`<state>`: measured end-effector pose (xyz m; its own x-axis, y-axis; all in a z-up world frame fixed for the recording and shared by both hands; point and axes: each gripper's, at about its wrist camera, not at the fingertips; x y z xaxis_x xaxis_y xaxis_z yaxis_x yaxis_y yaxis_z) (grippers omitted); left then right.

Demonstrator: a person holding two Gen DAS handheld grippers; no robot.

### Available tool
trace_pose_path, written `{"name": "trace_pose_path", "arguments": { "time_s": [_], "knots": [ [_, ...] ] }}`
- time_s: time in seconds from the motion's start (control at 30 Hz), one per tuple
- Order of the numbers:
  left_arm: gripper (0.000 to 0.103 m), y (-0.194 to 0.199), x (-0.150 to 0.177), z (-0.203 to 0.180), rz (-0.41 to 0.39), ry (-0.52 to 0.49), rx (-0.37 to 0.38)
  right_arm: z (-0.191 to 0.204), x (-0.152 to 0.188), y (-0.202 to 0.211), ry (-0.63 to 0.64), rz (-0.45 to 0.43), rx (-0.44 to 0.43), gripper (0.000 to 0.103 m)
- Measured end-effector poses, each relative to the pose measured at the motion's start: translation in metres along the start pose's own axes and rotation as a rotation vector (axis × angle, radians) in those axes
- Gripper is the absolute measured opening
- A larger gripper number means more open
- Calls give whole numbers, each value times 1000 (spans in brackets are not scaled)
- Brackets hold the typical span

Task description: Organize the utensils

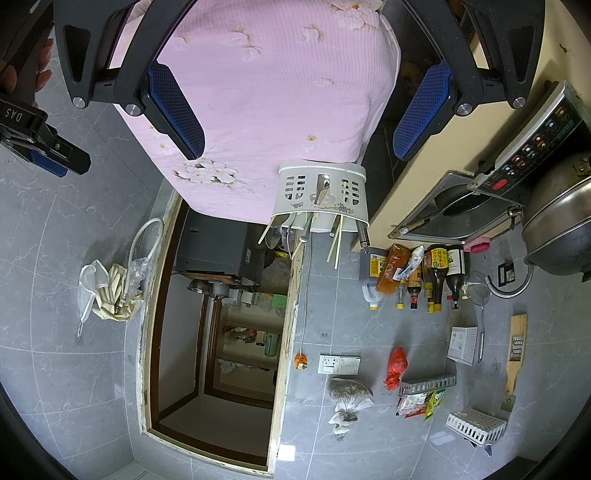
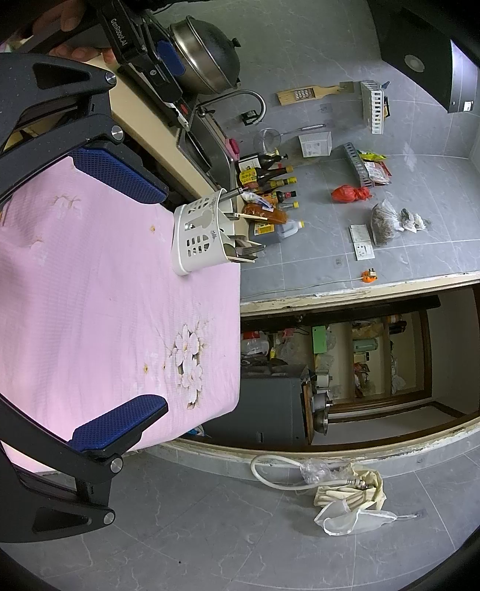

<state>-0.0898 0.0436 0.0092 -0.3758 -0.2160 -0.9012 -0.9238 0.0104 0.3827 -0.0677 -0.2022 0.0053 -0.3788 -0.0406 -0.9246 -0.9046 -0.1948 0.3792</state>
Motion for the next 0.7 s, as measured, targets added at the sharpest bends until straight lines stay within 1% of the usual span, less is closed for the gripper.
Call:
{"name": "trace_pose_path", "arguments": {
  "time_s": [0.4, 0.7],
  "knots": [
    [103, -4, 0, 6, -10, 12, -1, 2, 3, -12, -3, 21, -2, 102],
    [103, -20, -2, 5, 10, 10, -22, -4, 1, -23, -10, 43, -2, 102]
  ]
}}
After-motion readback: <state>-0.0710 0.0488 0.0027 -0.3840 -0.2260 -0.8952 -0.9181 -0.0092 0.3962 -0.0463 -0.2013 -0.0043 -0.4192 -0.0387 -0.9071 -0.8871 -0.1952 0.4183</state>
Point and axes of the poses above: each gripper's, at about its wrist camera, not at the fingertips, and y roughly against the way its jaws point, z to its left, x to its underside, and after that the axes turned 5 degrees about y, right-handed
